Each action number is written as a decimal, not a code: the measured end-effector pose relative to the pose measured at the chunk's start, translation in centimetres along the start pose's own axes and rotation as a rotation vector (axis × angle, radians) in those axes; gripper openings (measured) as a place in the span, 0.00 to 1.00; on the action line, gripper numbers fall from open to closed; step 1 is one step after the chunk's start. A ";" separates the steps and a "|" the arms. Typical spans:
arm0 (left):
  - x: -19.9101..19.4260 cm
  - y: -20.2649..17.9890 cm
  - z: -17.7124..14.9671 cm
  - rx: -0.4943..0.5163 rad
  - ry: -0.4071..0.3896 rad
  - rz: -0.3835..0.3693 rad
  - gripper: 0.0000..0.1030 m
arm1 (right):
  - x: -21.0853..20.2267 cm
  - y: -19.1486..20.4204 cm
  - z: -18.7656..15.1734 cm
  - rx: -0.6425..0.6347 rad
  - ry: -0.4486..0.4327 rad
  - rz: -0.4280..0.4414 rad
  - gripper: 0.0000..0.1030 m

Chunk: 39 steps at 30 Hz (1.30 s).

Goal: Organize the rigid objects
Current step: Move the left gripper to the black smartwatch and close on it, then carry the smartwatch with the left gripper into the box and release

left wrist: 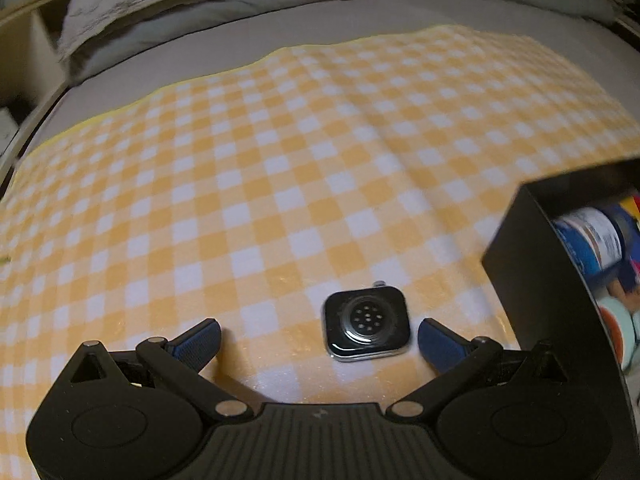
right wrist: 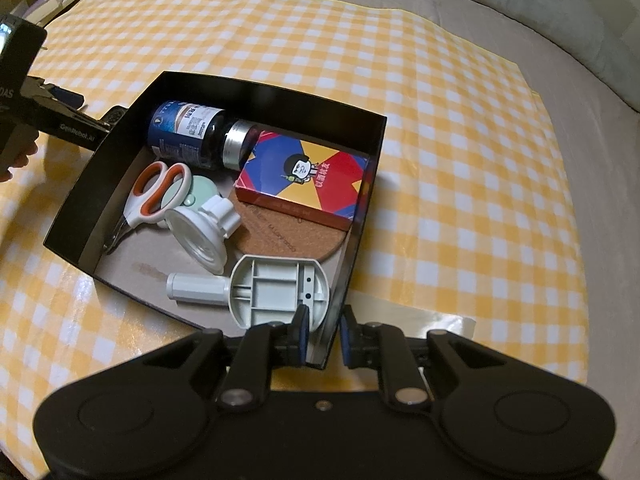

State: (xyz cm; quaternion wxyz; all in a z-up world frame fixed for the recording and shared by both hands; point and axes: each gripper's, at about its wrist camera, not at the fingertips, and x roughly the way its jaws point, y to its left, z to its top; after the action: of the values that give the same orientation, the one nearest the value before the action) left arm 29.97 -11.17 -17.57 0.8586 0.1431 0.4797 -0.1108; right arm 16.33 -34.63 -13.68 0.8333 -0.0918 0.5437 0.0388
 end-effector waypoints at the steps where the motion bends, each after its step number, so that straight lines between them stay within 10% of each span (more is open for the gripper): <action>1: -0.1 0.2 -0.1 -0.016 -0.002 0.007 0.99 | 0.0 0.0 0.0 -0.001 0.000 -0.001 0.16; 18: -0.8 0.2 0.3 -0.073 -0.012 -0.044 0.47 | 0.1 0.0 0.1 -0.005 0.003 -0.009 0.16; 39: -5.1 0.6 1.7 -0.141 -0.080 -0.166 0.46 | 0.0 0.0 0.2 -0.008 0.001 -0.009 0.16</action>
State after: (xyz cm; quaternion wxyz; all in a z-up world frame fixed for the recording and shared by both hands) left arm 28.95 -10.93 -12.28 0.8730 0.0375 0.4616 -0.1530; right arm 16.49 -34.59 -13.65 0.8329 -0.0975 0.5435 0.0373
